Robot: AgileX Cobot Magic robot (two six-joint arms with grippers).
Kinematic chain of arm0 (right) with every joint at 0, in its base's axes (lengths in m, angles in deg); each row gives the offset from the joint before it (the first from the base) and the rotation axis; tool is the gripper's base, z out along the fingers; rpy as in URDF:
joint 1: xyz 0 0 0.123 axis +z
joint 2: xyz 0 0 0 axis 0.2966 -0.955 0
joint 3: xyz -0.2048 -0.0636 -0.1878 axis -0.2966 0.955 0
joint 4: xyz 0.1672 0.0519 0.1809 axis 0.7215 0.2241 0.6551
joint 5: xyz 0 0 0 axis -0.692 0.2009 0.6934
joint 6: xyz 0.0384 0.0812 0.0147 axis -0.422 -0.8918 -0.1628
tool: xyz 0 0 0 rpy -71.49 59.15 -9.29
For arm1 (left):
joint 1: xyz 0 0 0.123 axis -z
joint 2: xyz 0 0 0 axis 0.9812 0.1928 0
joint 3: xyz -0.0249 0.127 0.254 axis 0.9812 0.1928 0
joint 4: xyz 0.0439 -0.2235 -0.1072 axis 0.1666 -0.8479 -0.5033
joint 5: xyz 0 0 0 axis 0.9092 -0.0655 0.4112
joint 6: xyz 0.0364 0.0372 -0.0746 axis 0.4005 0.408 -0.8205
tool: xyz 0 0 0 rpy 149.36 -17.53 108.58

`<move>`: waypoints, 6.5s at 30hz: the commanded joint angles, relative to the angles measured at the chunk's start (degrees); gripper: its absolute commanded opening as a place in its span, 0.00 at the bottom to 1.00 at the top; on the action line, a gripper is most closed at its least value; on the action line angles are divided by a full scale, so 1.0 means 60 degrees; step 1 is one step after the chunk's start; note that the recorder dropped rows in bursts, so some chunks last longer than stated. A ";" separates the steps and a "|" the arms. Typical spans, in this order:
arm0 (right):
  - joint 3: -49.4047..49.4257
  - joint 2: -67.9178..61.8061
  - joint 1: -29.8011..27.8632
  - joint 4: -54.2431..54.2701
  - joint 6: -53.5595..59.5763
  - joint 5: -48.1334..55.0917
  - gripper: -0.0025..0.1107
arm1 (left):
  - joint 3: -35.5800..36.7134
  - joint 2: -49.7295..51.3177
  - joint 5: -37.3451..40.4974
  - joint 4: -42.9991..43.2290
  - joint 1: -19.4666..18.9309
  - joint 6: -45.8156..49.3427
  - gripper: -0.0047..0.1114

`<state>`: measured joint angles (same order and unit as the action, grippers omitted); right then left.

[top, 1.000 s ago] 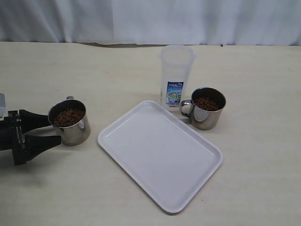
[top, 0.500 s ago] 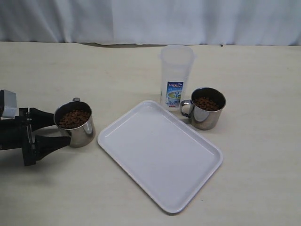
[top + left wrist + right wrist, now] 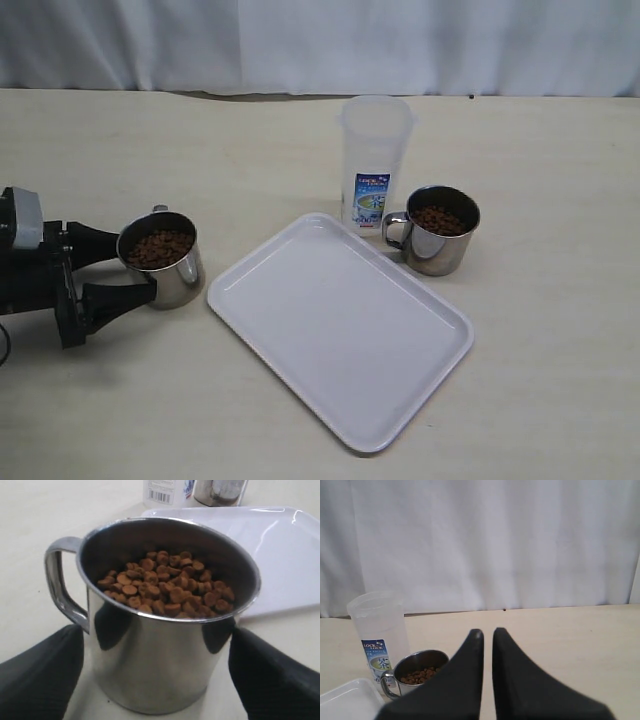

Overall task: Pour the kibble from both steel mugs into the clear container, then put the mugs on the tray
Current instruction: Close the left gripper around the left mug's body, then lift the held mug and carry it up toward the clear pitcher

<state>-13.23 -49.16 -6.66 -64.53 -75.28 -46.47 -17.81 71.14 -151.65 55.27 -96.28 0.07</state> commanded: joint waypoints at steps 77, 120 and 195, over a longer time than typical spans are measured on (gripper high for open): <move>0.0029 0.0028 0.0036 0.0018 0.0090 -0.0007 0.07 | -0.0115 0.0021 0.1115 -0.3029 0.2007 0.1088 0.74; 0.0029 0.0028 0.0036 0.0018 0.0090 -0.0007 0.07 | -0.0408 0.1217 -0.0104 -0.2479 0.1468 0.1707 0.74; 0.0029 0.0028 0.0036 0.0018 0.0090 -0.0007 0.07 | -0.0598 -0.2662 0.0489 -0.2554 0.1450 -0.2202 0.04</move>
<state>-13.23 -49.16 -6.66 -64.53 -75.28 -46.47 -20.38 58.73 -147.79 40.52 -87.51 -7.83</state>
